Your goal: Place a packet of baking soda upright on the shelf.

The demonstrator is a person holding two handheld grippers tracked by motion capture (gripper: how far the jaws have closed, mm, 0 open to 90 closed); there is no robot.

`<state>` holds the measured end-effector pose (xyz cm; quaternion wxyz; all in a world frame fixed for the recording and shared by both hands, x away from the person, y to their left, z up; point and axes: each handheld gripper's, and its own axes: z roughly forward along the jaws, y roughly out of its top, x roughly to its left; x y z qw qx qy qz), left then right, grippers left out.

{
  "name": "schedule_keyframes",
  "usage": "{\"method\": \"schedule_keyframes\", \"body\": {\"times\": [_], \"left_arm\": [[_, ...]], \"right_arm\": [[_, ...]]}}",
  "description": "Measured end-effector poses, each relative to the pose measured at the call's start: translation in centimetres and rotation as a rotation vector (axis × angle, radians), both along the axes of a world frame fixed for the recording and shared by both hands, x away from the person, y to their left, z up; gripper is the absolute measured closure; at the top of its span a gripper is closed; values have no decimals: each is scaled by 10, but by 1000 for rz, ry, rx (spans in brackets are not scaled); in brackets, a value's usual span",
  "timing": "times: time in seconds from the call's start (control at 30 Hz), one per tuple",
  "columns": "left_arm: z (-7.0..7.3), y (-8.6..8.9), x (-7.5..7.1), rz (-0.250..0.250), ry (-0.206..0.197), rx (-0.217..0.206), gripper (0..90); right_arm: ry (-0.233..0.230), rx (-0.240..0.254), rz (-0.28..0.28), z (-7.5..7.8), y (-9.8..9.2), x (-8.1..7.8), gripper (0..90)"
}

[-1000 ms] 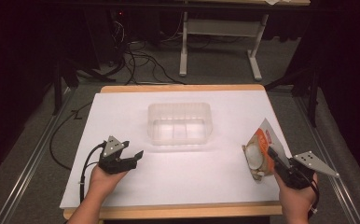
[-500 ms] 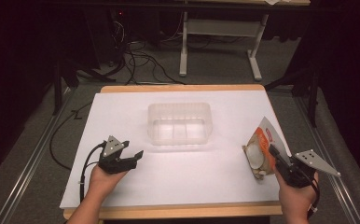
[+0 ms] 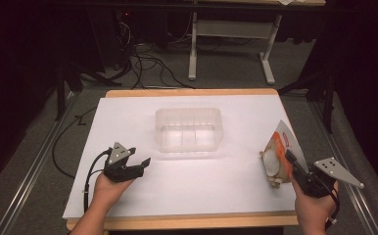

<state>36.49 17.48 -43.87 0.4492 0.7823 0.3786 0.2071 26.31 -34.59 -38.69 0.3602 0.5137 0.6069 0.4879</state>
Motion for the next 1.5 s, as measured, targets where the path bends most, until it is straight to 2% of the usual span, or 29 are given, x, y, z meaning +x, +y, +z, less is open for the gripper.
{"method": "schedule_keyframes", "body": {"times": [0.37, 0.47, 0.53, 0.9, 1.13, 1.5], "left_arm": [[1, 0, -2, -8, -21, -11, 312], [1, 1, -2, -8, -19, -11, 312], [1, 1, -2, -8, -18, -11, 311], [2, 2, -2, -12, -16, -14, 311], [2, 2, -2, -12, -18, -18, 311], [2, 2, -3, -15, -18, -21, 311]], "right_arm": [[-40, 3, 31, 14, 14, 4, 900], [-40, 17, 48, 17, 18, 8, 900], [-40, 6, 50, 20, 22, 11, 900], [-39, 17, 74, 35, 37, 31, 900], [-57, 36, 103, 53, 49, 42, 900], [-116, 34, 166, 89, 87, 57, 900]]}}
